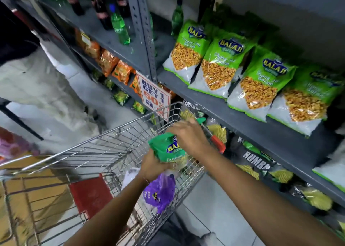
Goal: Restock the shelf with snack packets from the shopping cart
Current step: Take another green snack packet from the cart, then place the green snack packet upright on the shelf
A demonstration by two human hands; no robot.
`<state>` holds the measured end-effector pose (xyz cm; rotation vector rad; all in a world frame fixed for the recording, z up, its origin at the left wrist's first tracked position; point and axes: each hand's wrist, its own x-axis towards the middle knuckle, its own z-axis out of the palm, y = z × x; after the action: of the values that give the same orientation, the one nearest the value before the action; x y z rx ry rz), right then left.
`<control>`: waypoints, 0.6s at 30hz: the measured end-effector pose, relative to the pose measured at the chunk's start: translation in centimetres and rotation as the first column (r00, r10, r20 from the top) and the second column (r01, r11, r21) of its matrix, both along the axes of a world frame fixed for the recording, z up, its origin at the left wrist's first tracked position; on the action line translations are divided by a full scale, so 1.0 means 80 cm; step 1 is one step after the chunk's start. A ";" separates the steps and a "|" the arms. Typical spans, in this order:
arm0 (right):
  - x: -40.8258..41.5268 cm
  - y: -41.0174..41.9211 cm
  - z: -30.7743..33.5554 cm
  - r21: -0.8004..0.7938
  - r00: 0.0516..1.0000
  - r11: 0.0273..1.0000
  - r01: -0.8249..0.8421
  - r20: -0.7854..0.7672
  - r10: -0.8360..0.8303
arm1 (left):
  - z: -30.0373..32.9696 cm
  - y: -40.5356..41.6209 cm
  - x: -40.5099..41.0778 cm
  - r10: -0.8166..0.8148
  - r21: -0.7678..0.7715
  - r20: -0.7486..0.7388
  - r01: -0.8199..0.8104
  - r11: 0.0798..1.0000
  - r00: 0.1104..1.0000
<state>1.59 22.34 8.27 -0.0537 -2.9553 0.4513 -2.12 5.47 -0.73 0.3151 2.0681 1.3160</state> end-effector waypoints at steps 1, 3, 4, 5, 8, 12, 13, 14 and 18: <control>-0.002 0.002 0.023 -0.018 0.997 1.000 0.013 -0.074 -0.014 | 0.013 0.000 -0.004 0.015 0.064 0.005 -0.015 0.998 1.000; 0.002 0.008 0.083 -0.035 0.975 0.999 0.018 -0.222 -0.025 | 0.059 0.006 -0.010 0.057 0.176 -0.038 -0.049 0.983 0.998; 0.005 0.010 0.114 -0.037 0.950 0.999 0.018 -0.310 -0.028 | 0.091 0.013 -0.011 0.062 0.235 -0.066 -0.045 0.971 0.996; 0.009 0.012 0.147 -0.039 0.915 0.999 0.023 -0.401 -0.037 | 0.123 0.018 -0.012 0.060 0.288 -0.112 -0.025 0.957 0.992; 0.035 0.019 0.243 -0.028 0.780 0.990 0.135 -0.613 -0.124 | 0.214 0.035 -0.015 0.061 0.396 -0.251 0.045 0.917 0.966; 0.111 0.035 0.333 -0.310 0.584 0.920 0.240 -0.711 -0.392 | 0.350 0.057 -0.003 0.045 0.513 -0.440 0.210 0.832 0.897; 0.132 0.041 0.346 -0.400 0.564 0.897 0.185 -0.704 -0.431 | 0.383 0.066 0.001 0.044 0.545 -0.473 0.253 0.799 0.880; 0.147 0.047 0.351 -0.476 0.600 0.867 0.147 -0.654 -0.461 | 0.411 0.072 0.006 0.039 0.566 -0.484 0.279 0.776 0.874; 0.210 0.065 0.383 -0.615 0.778 0.782 0.106 -0.439 -0.450 | 0.525 0.115 0.047 -0.012 0.712 -0.495 0.414 0.567 0.869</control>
<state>18.43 27.51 38.95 -0.3746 -2.0829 1.0643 1.62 14.71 41.24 1.3540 1.4955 2.1040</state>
